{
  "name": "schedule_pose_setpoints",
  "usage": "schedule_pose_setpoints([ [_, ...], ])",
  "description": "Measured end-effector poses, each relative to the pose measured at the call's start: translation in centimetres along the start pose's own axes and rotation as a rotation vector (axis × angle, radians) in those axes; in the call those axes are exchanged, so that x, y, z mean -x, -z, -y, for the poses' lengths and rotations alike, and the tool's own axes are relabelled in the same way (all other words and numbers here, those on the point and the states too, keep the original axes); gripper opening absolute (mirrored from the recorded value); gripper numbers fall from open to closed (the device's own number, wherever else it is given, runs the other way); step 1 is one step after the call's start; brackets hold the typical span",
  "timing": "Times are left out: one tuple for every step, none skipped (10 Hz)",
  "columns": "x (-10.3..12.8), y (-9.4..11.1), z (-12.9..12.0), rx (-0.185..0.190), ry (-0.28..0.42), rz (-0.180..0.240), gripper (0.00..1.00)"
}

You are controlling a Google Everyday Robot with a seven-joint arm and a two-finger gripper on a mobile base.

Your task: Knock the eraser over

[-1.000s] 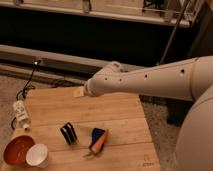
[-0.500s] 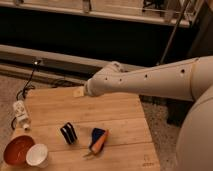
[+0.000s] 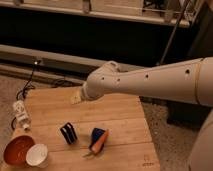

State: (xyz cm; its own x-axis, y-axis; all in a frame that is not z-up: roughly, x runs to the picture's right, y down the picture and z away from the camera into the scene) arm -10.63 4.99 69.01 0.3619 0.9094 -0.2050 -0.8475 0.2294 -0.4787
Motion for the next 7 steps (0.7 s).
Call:
schedule_pose_setpoints([
  [-1.3,0.3,-0.3,-0.015,0.03,-0.057,0.51],
  [-2.3,0.4,-0.4,-0.032,0.054,-0.105,0.43],
  [-3.8,0.4,-0.5,-0.062,0.091,-0.182,0.33],
  [-5.6,0.5,-0.6,-0.093,0.151,-0.281,0.2],
  [-6.8,0.7,-0.8,-0.107,0.193,-0.349,0.12],
  [-7.6,0.9,-1.1,-0.114,0.234,-0.407,0.05],
  [-8.4,0.8,-2.0,-0.112,0.301,-0.488,0.0],
])
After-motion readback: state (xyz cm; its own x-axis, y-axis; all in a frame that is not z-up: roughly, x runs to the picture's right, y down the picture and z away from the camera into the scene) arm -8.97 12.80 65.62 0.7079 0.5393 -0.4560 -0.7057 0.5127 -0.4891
